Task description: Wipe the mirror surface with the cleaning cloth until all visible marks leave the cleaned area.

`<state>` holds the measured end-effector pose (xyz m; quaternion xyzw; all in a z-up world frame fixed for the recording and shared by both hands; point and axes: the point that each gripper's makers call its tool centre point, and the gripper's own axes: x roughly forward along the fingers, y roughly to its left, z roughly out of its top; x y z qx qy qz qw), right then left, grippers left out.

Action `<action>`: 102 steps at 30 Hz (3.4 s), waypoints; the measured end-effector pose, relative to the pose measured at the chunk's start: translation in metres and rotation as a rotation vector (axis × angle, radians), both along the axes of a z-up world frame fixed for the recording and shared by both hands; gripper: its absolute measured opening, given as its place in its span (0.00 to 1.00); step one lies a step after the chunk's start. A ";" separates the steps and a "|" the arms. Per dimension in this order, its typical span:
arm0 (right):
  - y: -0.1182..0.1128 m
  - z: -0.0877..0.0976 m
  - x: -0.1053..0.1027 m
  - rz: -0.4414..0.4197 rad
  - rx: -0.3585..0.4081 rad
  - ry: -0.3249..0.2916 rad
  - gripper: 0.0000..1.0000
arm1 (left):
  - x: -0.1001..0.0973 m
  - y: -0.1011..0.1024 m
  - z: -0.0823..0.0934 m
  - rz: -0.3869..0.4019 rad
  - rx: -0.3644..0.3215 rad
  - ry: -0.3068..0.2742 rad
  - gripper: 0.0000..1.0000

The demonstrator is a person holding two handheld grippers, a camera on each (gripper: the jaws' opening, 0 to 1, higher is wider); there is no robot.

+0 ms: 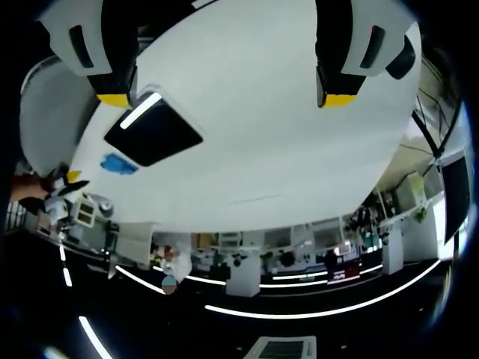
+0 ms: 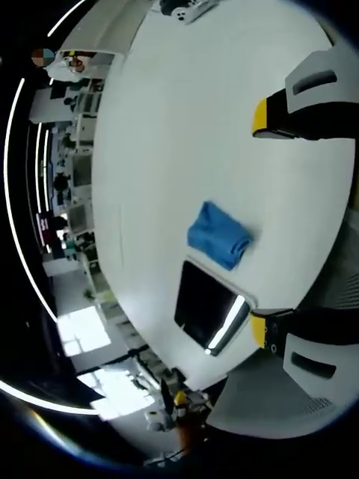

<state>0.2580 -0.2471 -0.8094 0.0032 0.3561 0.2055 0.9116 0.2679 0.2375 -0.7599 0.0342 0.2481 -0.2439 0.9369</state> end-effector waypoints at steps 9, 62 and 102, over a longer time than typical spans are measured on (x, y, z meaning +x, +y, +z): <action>0.002 -0.003 -0.002 0.022 0.007 0.012 0.94 | -0.004 0.003 0.000 0.003 0.011 0.001 1.00; 0.063 -0.047 0.088 -0.023 -0.074 0.121 0.22 | -0.009 0.008 -0.010 0.007 0.019 0.063 1.00; 0.140 -0.040 0.119 -0.015 -0.003 0.171 0.01 | -0.006 0.003 -0.020 -0.038 -0.008 0.072 1.00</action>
